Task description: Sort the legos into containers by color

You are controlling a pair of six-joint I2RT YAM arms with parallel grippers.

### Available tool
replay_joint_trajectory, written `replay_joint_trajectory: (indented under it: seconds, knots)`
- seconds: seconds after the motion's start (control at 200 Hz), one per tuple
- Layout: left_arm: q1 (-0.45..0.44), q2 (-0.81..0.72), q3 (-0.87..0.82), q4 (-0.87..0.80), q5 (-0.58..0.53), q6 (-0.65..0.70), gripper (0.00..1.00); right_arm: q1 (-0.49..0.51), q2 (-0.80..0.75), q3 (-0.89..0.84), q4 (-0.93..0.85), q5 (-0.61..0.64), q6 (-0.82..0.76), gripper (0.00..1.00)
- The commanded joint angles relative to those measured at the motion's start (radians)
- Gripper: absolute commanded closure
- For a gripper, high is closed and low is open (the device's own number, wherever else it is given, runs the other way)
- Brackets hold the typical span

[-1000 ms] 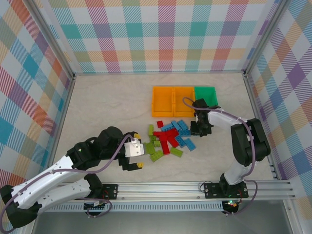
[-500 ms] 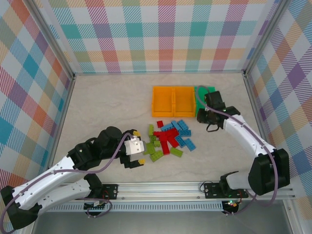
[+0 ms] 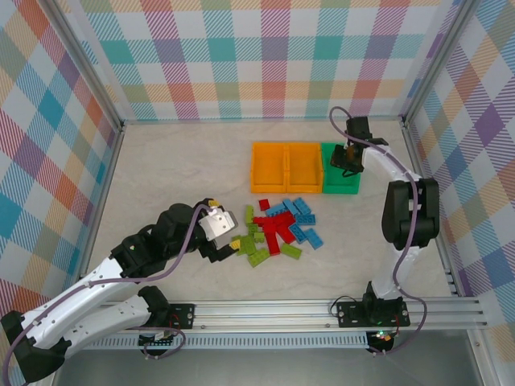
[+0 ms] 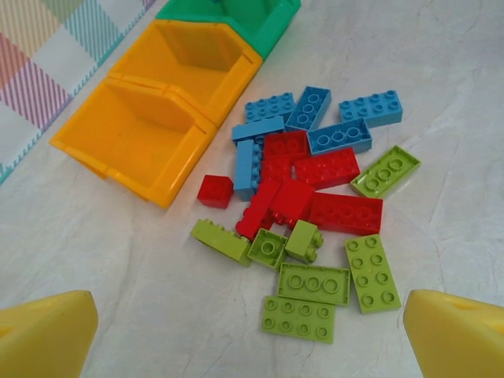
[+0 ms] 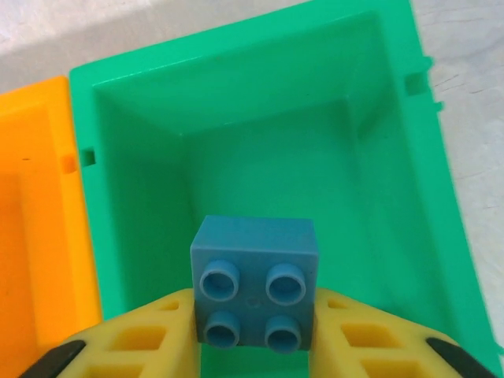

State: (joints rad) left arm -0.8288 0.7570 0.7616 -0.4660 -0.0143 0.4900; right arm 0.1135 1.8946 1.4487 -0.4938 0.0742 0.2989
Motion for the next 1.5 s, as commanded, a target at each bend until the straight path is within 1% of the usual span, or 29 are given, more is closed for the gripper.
replay_joint_trajectory:
  seconds: [0.0, 0.065, 0.2, 0.32, 0.38, 0.43, 0.485, 0.565, 0.655, 0.73, 0.8, 0.935, 1.04, 1.115, 1.18, 1.28, 1.495]
  knots:
    - [0.024, -0.004, -0.010, 0.038, -0.041, -0.052, 0.00, 0.000, -0.010, 0.032, -0.009, -0.040, 0.002, 0.57]
    - [0.035, 0.002, -0.012, 0.050, -0.042, -0.079, 0.00, -0.001, -0.023, 0.022, -0.009, -0.042, 0.009, 0.51]
    - [0.059, 0.025, 0.006, 0.050, -0.059, -0.139, 0.00, -0.002, -0.099, -0.019, -0.003, -0.033, 0.009, 0.43]
    - [0.077, 0.079, 0.064, -0.004, -0.148, -0.243, 0.00, -0.002, -0.211, -0.074, -0.018, -0.050, 0.035, 0.39]
    - [0.086, 0.126, 0.124, -0.061, -0.195, -0.297, 0.00, -0.002, -0.282, -0.119, -0.032, -0.103, 0.051, 0.39]
    - [0.089, 0.167, 0.174, -0.108, -0.224, -0.348, 0.00, 0.000, -0.350, -0.170, -0.038, -0.182, 0.069, 0.38]
    - [0.088, 0.222, 0.231, -0.153, -0.241, -0.434, 0.00, 0.010, -0.431, -0.233, -0.049, -0.274, 0.083, 0.38]
    - [0.088, 0.309, 0.306, -0.216, -0.267, -0.600, 0.00, 0.071, -0.542, -0.297, -0.110, -0.364, 0.071, 0.38]
    - [0.092, 0.409, 0.348, -0.246, -0.272, -0.773, 0.00, 0.200, -0.635, -0.333, -0.232, -0.363, 0.032, 0.37]
    - [0.098, 0.477, 0.349, -0.209, -0.234, -0.864, 0.01, 0.306, -0.684, -0.361, -0.297, -0.356, 0.037, 0.36]
    - [0.113, 0.547, 0.342, -0.156, -0.190, -0.918, 0.03, 0.376, -0.708, -0.379, -0.323, -0.359, 0.075, 0.36]
    - [0.139, 0.719, 0.373, -0.091, -0.102, -0.968, 0.09, 0.512, -0.717, -0.377, -0.341, -0.311, 0.131, 0.36]
    - [0.139, 0.837, 0.399, -0.035, -0.046, -0.970, 0.13, 0.569, -0.716, -0.384, -0.316, -0.292, 0.156, 0.35]
    - [0.139, 0.898, 0.400, 0.009, -0.034, -0.988, 0.17, 0.576, -0.711, -0.392, -0.304, -0.282, 0.163, 0.35]
    - [0.140, 0.940, 0.401, 0.025, -0.055, -1.002, 0.21, 0.577, -0.708, -0.394, -0.303, -0.274, 0.164, 0.35]
    - [0.143, 0.990, 0.399, 0.045, -0.077, -1.013, 0.31, 0.578, -0.717, -0.407, -0.290, -0.264, 0.163, 0.34]
    - [0.148, 1.052, 0.386, 0.096, -0.101, -1.021, 0.45, 0.577, -0.713, -0.398, -0.291, -0.252, 0.151, 0.34]
